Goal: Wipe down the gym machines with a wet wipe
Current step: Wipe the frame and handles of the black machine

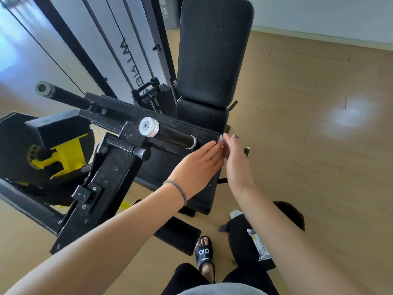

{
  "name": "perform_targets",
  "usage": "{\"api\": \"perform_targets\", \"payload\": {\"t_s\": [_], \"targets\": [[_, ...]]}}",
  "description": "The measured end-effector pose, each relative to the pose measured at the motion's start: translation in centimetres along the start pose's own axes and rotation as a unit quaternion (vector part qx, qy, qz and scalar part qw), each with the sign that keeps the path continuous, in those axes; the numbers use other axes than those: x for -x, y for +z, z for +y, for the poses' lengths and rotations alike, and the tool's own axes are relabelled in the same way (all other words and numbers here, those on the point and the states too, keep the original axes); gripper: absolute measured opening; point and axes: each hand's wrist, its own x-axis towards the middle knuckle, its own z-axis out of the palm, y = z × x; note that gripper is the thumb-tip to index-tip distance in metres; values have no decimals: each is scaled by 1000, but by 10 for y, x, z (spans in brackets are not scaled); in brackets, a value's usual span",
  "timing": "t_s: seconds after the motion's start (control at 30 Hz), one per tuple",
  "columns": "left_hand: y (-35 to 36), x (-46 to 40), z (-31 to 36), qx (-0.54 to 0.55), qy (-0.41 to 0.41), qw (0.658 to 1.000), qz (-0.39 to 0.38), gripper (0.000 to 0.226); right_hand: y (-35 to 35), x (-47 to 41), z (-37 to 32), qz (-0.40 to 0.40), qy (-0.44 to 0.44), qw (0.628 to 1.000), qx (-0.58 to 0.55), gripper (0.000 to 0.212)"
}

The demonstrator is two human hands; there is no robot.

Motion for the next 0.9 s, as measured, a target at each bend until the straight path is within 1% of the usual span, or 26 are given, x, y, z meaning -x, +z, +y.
{"api": "perform_targets", "payload": {"t_s": [0.07,0.1,0.13,0.17,0.23,0.3,0.33,0.37,0.4,0.43,0.47,0.5,0.53,0.57,0.6,0.63,0.67,0.73,0.77,0.8,0.83,0.9], "targets": [[2,8,-1,52,-16,998,32,67,12,10,14,5,7,999,-36,53],[3,10,0,90,-33,994,61,67,19,16,17,12,14,998,-56,53],[4,11,0,141,-58,983,100,64,24,20,20,14,19,997,-73,53],[5,13,2,207,-88,965,138,60,26,22,20,6,26,996,-90,53],[4,24,6,338,-141,907,207,49,25,20,18,-15,35,993,-110,55],[1,43,12,432,-210,834,273,31,29,9,12,-4,66,989,-132,59],[-3,53,13,471,-261,790,292,21,31,1,11,15,90,985,-147,67],[-7,62,14,507,-322,739,304,15,36,-3,6,35,100,985,-139,79],[-12,66,12,547,-388,674,310,15,40,-11,6,47,85,988,-122,88],[-19,67,8,596,-451,588,309,18,44,-16,7,52,59,991,-109,90],[-27,65,0,653,-495,484,307,21,47,-23,12,62,45,991,-106,89],[-33,61,-11,705,-512,382,308,24,48,-30,17,67,51,989,-119,93],[-40,57,-23,742,-506,302,319,25,47,-36,22,75,72,983,-148,102],[-44,52,-35,757,-492,261,341,23,49,-35,16,86,105,976,-169,109],[-46,46,-45,761,-481,246,358,19,51,-35,17,92,152,963,-202,108],[-48,40,-54,765,-475,234,368,20,55,-24,9,89,182,952,-228,101],[-50,34,-60,768,-475,217,369,27,60,-15,6,88,201,942,-252,90],[-51,26,-66,771,-481,189,372,38,69,0,7,93,191,942,-259,75],[-52,25,-66,774,-477,180,374,40,72,2,9,111,164,953,-230,71],[-51,25,-66,779,-471,177,375,41,73,2,4,130,109,967,-192,68],[-50,26,-66,782,-464,181,375,41,72,-4,-4,136,53,980,-138,65],[-49,27,-67,783,-453,196,378,43,67,-26,-12,125,-8,989,-75,64]]}}
